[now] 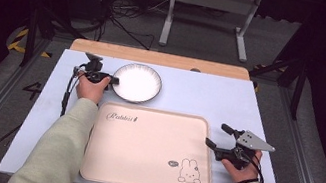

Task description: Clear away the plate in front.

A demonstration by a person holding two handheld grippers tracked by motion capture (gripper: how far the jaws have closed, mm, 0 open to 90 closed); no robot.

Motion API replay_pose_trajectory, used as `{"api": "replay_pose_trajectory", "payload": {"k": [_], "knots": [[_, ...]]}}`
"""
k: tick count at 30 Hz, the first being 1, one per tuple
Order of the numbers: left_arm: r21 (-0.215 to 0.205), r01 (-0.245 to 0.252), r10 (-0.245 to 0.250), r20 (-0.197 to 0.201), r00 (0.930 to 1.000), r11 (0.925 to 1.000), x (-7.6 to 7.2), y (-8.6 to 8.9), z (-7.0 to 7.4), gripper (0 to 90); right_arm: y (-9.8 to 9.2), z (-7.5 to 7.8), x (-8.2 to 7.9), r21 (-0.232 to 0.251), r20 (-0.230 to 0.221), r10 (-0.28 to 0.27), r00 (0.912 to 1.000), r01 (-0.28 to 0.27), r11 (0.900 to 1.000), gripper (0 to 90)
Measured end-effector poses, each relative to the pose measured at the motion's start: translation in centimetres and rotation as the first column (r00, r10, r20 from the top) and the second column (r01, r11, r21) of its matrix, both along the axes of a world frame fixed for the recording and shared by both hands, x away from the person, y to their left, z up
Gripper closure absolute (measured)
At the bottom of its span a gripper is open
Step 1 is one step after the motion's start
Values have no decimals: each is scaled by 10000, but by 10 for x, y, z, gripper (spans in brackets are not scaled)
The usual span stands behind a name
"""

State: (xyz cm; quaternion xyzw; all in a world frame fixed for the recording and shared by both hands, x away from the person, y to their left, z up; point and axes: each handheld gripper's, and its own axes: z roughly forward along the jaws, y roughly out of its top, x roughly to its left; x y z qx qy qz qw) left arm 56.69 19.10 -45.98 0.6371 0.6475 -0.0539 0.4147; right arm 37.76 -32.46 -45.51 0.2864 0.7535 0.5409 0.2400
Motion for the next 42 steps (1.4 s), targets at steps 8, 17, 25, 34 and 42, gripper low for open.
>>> {"api": "replay_pose_trajectory", "payload": {"k": [8,17,25,34,42], "knots": [[-605,-469,485,254,9985,9971,-1,-4,6,838,0,0,0,-20,18,42,10000,-42,10000,165],[-663,-409,460,765,9960,9970,-4,-5,15,833,0,0,0,-28,4,72,10000,-72,10000,168],[-733,-396,486,1254,9909,9965,-9,-2,31,830,0,0,0,-9,2,40,10000,-40,10000,172],[-647,-208,312,1636,9860,9977,-17,-1,50,825,0,0,0,-12,1,27,10000,-27,10000,172],[-820,28,134,1965,9804,9966,-24,2,66,826,0,0,0,-27,0,34,10000,-34,10000,172]]}}
